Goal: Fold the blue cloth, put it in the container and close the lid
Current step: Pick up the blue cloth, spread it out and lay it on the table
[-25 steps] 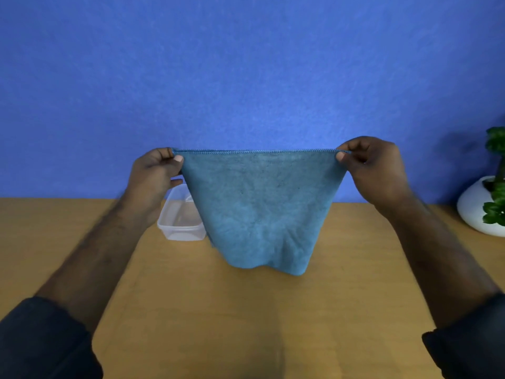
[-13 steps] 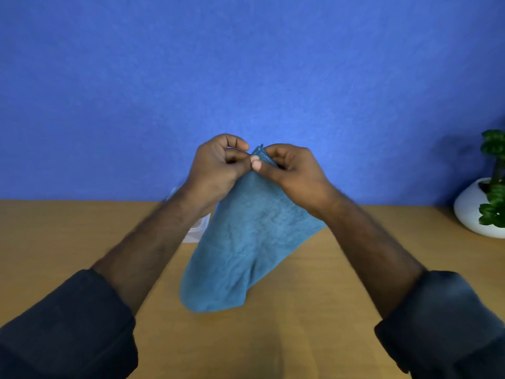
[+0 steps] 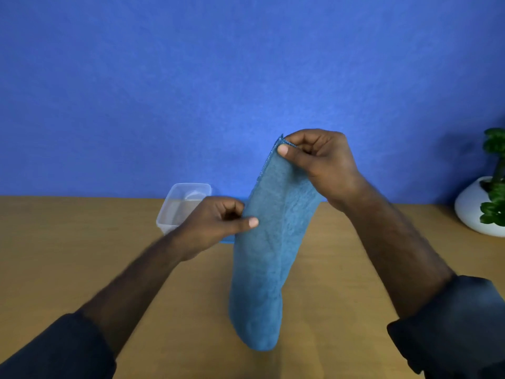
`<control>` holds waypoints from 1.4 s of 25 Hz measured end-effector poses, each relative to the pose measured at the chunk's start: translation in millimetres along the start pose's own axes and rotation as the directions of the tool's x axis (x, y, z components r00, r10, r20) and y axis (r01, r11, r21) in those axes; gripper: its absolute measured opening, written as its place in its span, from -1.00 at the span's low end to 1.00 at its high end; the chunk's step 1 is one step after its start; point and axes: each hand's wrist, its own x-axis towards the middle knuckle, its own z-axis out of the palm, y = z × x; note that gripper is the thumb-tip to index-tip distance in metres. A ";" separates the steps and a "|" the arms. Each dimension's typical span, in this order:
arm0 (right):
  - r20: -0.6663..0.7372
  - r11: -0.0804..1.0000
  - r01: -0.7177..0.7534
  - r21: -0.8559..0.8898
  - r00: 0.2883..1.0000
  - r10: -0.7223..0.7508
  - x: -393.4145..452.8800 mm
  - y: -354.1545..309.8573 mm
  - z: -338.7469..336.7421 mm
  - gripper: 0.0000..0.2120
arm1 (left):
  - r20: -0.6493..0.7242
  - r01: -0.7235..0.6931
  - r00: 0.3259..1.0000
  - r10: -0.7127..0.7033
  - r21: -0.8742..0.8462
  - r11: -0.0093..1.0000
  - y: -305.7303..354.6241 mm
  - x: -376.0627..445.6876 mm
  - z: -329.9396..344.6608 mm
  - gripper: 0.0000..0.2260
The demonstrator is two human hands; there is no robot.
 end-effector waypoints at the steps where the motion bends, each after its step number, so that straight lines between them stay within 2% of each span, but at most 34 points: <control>1: -0.020 1.000 0.008 0.006 1.000 -0.008 0.1 -0.7 -4.4 -0.94 | 0.031 0.037 0.999 -0.038 0.045 0.998 -11.3 -4.8 0.0 -0.70; 3: -0.075 0.999 0.029 0.026 0.997 -0.027 1.1 -1.9 -14.8 -0.95 | 0.105 0.099 0.988 -0.115 0.145 0.984 -33.7 -14.9 1.2 -0.69; 5: -0.126 0.998 0.048 0.033 0.991 -0.043 2.1 -1.3 -26.6 -0.95 | 0.123 0.144 0.976 -0.178 0.240 0.960 -54.7 -23.6 -0.5 -0.71; 7: -0.162 0.998 0.054 0.017 0.986 -0.051 1.3 2.1 -39.1 -0.96 | 0.050 0.207 0.973 -0.227 0.259 0.943 -70.0 -29.4 -9.6 -0.74; 10: -0.209 0.999 0.039 -0.003 0.977 -0.039 -4.0 13.0 -59.7 -0.95 | -0.098 0.278 0.960 -0.264 0.202 0.939 -78.4 -33.2 -31.4 -0.86; 12: -0.242 1.000 0.017 0.001 0.970 -0.016 -9.0 23.2 -72.5 -0.93 | -0.154 0.256 0.962 -0.227 0.208 0.944 -75.4 -32.4 -47.5 -0.92; 15: -0.272 0.999 -0.034 0.024 0.962 0.039 -17.3 40.2 -85.5 -0.89 | -0.217 0.209 0.966 -0.140 0.341 0.916 -68.5 -28.5 -72.4 -0.91; 22: -0.300 0.992 -0.123 0.019 0.946 0.123 -25.1 63.4 -97.2 -0.86 | -0.287 0.152 0.958 0.006 0.525 0.837 -53.4 -16.4 -101.7 -0.76; 25: -0.303 0.988 -0.153 0.015 0.941 0.150 -27.0 70.7 -101.8 -0.86 | -0.203 0.023 0.970 0.130 0.616 0.787 -48.6 -12.4 -104.2 -0.60; 27: -0.312 0.986 -0.167 0.011 0.936 0.162 -28.2 76.6 -105.1 -0.86 | -0.140 -0.060 0.970 0.201 0.659 0.750 -46.8 -11.3 -105.3 -0.57; 32: -0.329 0.972 -0.236 0.008 0.917 0.226 -31.4 91.9 -110.9 -0.84 | 0.062 -0.186 0.973 0.222 0.781 0.596 -55.6 -11.6 -110.2 -0.79; 33: -0.337 0.968 -0.251 0.009 0.911 0.239 -32.1 95.9 -112.2 -0.84 | 0.044 -0.195 0.966 0.255 0.774 0.602 -60.6 -10.6 -110.3 -0.77; 34: -0.348 0.965 -0.264 0.011 0.903 0.251 -32.7 100.6 -113.8 -0.84 | -0.039 -0.162 0.959 0.280 0.737 0.656 -64.6 -8.8 -109.6 -0.73; 35: -0.358 0.960 -0.278 0.018 0.895 0.266 -33.3 105.8 -115.1 -0.85 | -0.171 -0.100 0.946 0.274 0.652 0.752 -67.1 -6.1 -108.6 -0.70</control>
